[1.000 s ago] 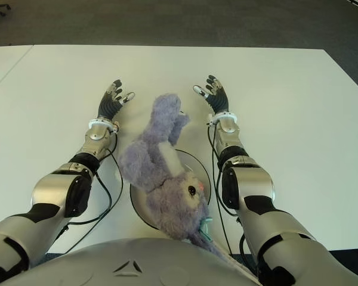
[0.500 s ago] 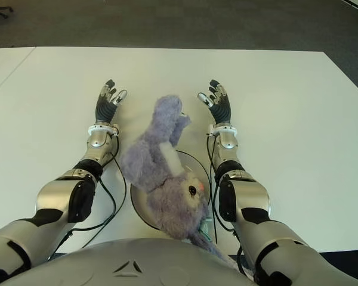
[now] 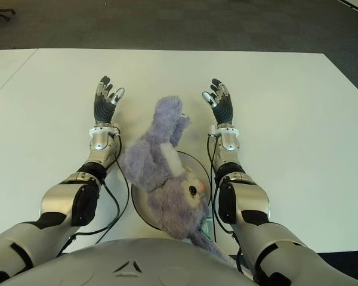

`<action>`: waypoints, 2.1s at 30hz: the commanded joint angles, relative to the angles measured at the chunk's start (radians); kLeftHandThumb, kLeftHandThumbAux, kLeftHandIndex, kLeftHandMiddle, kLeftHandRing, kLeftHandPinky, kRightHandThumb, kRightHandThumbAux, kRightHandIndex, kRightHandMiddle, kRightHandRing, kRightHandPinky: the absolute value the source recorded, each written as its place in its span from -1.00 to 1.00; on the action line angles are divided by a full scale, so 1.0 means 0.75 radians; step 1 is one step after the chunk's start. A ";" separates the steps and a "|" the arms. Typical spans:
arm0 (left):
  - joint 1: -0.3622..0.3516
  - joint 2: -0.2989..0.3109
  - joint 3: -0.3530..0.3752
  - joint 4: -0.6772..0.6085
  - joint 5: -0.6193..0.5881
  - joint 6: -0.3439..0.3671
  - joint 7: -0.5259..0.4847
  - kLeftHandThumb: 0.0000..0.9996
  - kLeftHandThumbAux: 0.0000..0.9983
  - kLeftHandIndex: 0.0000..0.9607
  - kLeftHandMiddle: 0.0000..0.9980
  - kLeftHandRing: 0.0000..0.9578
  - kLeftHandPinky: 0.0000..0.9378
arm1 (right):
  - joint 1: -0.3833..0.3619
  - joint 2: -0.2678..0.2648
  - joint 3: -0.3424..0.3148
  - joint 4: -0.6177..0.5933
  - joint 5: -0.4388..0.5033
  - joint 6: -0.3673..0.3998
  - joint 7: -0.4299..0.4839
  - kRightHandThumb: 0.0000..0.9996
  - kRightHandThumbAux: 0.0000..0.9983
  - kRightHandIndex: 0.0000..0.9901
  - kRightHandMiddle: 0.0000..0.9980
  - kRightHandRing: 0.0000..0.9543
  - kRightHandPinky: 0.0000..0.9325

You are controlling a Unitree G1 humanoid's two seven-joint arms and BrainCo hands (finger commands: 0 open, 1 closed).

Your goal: Put the doll into the plate.

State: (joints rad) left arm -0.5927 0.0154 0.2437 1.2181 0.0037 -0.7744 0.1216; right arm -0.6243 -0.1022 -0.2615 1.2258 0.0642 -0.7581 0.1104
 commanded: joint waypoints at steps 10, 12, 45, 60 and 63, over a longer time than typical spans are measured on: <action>0.220 -0.056 0.120 0.114 -0.137 0.136 -0.156 -1.00 0.34 -0.97 -1.00 -1.00 -0.93 | 0.219 0.089 -0.015 0.136 -0.016 0.133 -0.071 -1.00 -0.03 -0.67 -0.77 -0.81 -0.81; 0.216 -0.048 0.107 0.115 -0.120 0.161 -0.136 -1.00 0.37 -0.97 -0.99 -0.99 -0.91 | 0.218 0.088 -0.019 0.136 -0.018 0.141 -0.083 -1.00 0.00 -0.67 -0.76 -0.81 -0.81; 0.197 -0.003 0.053 0.118 -0.069 0.317 -0.064 -1.00 0.66 -0.90 -0.86 -0.83 -0.74 | 0.202 0.123 -0.069 0.123 0.008 0.231 -0.180 -1.00 0.60 -0.64 -0.66 -0.69 -0.67; 0.194 -0.004 0.048 0.119 -0.057 0.321 -0.069 -1.00 0.73 -0.89 -0.85 -0.83 -0.75 | 0.200 0.120 -0.070 0.121 0.003 0.240 -0.178 -1.00 0.60 -0.65 -0.66 -0.69 -0.68; 0.193 -0.004 0.046 0.119 -0.053 0.323 -0.066 -1.00 0.73 -0.89 -0.85 -0.83 -0.74 | 0.200 0.117 -0.065 0.122 -0.004 0.240 -0.186 -1.00 0.59 -0.66 -0.66 -0.69 -0.68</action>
State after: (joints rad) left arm -0.5953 0.0310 0.2861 1.2172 -0.0408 -0.6149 0.0592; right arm -0.6285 -0.0809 -0.3012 1.2297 0.0442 -0.6411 -0.0210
